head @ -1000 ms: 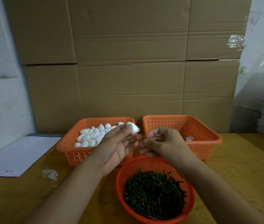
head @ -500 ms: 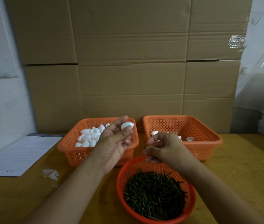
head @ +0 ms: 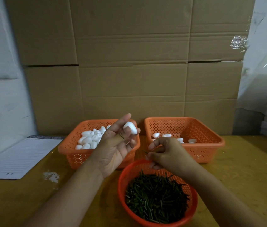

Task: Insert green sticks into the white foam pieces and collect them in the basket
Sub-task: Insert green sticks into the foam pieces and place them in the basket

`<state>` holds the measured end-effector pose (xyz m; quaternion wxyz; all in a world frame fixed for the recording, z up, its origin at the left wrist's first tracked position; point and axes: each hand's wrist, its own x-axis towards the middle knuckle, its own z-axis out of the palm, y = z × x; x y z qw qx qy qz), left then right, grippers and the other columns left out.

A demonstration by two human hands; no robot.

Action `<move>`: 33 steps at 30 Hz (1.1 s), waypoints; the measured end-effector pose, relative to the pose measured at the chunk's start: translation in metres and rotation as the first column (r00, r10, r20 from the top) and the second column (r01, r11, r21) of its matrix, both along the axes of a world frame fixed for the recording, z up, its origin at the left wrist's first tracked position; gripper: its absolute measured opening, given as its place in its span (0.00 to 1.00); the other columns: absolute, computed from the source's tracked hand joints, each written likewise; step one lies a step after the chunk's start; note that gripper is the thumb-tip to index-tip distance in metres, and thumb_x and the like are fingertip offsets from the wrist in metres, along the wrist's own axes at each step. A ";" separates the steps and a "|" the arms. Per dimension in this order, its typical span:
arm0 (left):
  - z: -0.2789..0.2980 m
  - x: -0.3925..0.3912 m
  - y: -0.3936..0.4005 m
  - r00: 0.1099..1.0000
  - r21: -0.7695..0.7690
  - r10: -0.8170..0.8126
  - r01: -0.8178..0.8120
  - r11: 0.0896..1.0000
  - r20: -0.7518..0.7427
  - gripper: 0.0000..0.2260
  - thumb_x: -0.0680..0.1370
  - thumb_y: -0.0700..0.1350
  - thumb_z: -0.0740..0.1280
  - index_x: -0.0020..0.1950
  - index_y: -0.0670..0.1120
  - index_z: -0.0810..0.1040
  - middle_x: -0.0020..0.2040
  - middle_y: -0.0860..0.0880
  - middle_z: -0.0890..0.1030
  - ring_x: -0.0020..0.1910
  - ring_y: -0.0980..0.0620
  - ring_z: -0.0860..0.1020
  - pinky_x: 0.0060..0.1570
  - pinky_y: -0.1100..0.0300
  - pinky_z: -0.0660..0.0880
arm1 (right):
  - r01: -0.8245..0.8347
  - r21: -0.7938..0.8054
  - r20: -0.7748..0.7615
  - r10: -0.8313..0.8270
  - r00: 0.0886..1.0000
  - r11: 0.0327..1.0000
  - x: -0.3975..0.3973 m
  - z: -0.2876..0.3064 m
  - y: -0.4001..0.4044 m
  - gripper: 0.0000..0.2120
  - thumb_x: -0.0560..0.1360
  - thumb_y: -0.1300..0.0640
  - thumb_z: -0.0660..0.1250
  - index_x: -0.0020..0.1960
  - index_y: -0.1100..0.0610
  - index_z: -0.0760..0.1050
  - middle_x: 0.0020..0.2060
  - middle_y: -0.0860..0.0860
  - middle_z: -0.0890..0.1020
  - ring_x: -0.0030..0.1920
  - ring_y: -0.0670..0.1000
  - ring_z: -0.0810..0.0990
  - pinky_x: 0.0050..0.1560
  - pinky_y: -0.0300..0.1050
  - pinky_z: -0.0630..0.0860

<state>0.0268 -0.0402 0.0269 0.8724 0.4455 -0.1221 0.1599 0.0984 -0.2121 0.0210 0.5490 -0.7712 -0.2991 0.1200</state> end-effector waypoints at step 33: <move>-0.004 -0.001 -0.003 0.992 0.148 0.041 -0.022 0.989 -0.122 0.17 0.78 0.55 0.64 0.57 0.42 0.75 0.44 0.47 0.81 0.39 0.55 0.77 0.37 0.63 0.75 | 0.008 0.025 0.037 -0.009 0.999 1.000 -0.005 0.006 0.000 0.03 0.78 0.67 0.67 0.49 0.62 0.79 0.36 0.55 0.85 0.32 0.48 0.84 0.34 0.40 0.81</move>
